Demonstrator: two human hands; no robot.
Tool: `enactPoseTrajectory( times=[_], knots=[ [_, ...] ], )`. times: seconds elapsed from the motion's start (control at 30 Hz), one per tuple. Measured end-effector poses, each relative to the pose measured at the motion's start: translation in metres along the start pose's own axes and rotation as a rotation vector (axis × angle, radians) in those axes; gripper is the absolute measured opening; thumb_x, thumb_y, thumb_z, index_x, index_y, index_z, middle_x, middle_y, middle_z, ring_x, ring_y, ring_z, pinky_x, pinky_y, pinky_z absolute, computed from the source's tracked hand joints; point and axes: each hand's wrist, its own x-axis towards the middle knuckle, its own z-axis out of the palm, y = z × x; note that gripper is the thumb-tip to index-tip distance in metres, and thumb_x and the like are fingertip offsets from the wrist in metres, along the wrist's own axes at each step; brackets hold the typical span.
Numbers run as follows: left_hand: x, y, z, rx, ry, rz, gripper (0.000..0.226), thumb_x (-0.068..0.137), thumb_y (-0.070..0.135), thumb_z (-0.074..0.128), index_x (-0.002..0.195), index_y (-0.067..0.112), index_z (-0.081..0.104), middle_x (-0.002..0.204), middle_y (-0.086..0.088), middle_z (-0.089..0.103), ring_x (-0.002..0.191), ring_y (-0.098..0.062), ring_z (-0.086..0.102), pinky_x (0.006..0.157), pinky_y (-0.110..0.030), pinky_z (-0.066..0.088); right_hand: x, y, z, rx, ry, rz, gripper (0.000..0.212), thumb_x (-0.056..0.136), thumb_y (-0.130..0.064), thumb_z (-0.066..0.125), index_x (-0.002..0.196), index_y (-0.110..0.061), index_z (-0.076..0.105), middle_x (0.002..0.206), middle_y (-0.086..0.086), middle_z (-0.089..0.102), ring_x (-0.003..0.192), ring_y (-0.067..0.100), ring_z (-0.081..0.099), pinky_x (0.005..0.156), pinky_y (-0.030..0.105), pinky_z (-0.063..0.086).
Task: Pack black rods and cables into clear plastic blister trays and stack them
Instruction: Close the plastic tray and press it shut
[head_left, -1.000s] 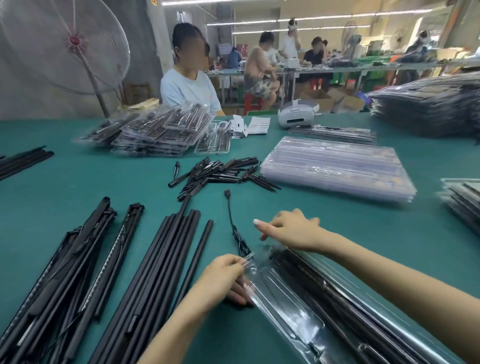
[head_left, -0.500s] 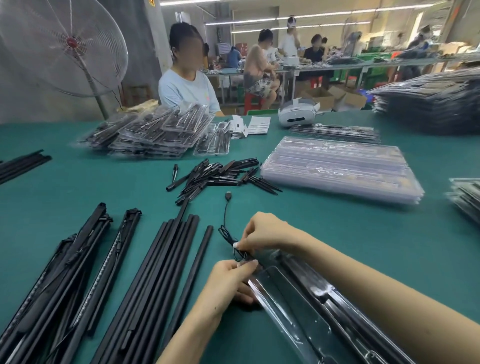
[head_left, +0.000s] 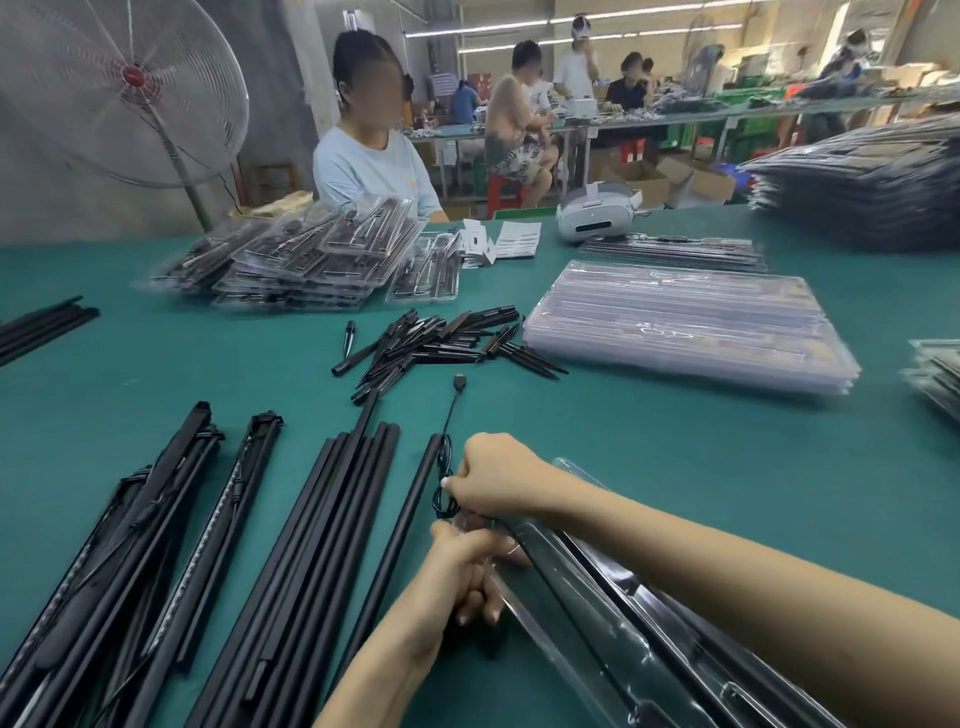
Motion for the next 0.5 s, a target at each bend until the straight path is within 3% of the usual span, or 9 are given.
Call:
enactPoseTrajectory(
  times=[0.1, 0.2, 0.3, 0.4, 0.5],
  knots=[
    [0.0, 0.001, -0.002, -0.046, -0.049, 0.003, 0.064, 0.054, 0.028, 0.054, 0.109, -0.005, 0.049, 0.096, -0.022, 0.063, 0.034, -0.015, 0.037, 0.033, -0.017, 0.021, -0.001, 0.003, -0.003, -0.143, 0.04, -0.071, 0.044, 0.092, -0.019, 0.054, 0.056, -0.011, 0.031, 0.055, 0.009, 0.035, 0.061, 0.028, 0.036, 0.058, 0.032, 0.029],
    [0.0, 0.004, -0.003, -0.109, -0.109, -0.007, 0.05, 0.057, 0.023, 0.044, 0.098, -0.003, 0.05, 0.086, -0.018, 0.064, 0.036, -0.019, 0.036, 0.035, -0.018, 0.02, -0.008, -0.005, -0.001, -0.412, 0.184, -0.243, 0.041, 0.087, -0.011, 0.056, 0.057, -0.013, 0.028, 0.057, 0.006, 0.035, 0.054, 0.025, 0.032, 0.065, 0.032, 0.024],
    [-0.001, 0.005, -0.005, -0.172, -0.139, -0.043, 0.035, 0.067, 0.027, 0.036, 0.089, 0.002, 0.046, 0.087, -0.022, 0.061, 0.039, -0.018, 0.034, 0.036, -0.02, 0.018, -0.003, -0.005, -0.006, -0.373, 0.167, -0.235, 0.037, 0.087, -0.017, 0.061, 0.059, -0.009, 0.038, 0.058, 0.006, 0.037, 0.062, 0.028, 0.039, 0.063, 0.031, 0.031],
    [0.003, 0.0, -0.008, -0.278, -0.15, -0.09, 0.038, 0.089, 0.025, 0.026, 0.109, 0.0, 0.047, 0.087, -0.021, 0.062, 0.042, -0.017, 0.034, 0.036, -0.019, 0.024, 0.003, 0.005, -0.022, -0.304, 0.144, -0.15, 0.027, 0.088, -0.016, 0.063, 0.067, -0.004, 0.05, 0.067, 0.01, 0.045, 0.07, 0.028, 0.044, 0.063, 0.03, 0.037],
    [0.004, -0.002, -0.01, -0.494, -0.215, -0.159, 0.047, 0.09, 0.032, 0.033, 0.12, 0.003, 0.055, 0.088, -0.02, 0.066, 0.043, -0.016, 0.043, 0.036, -0.019, 0.033, 0.005, 0.01, -0.032, -0.274, 0.126, -0.097, 0.042, 0.088, -0.016, 0.063, 0.058, -0.01, 0.036, 0.062, 0.006, 0.039, 0.072, 0.03, 0.045, 0.064, 0.03, 0.038]
  ],
)
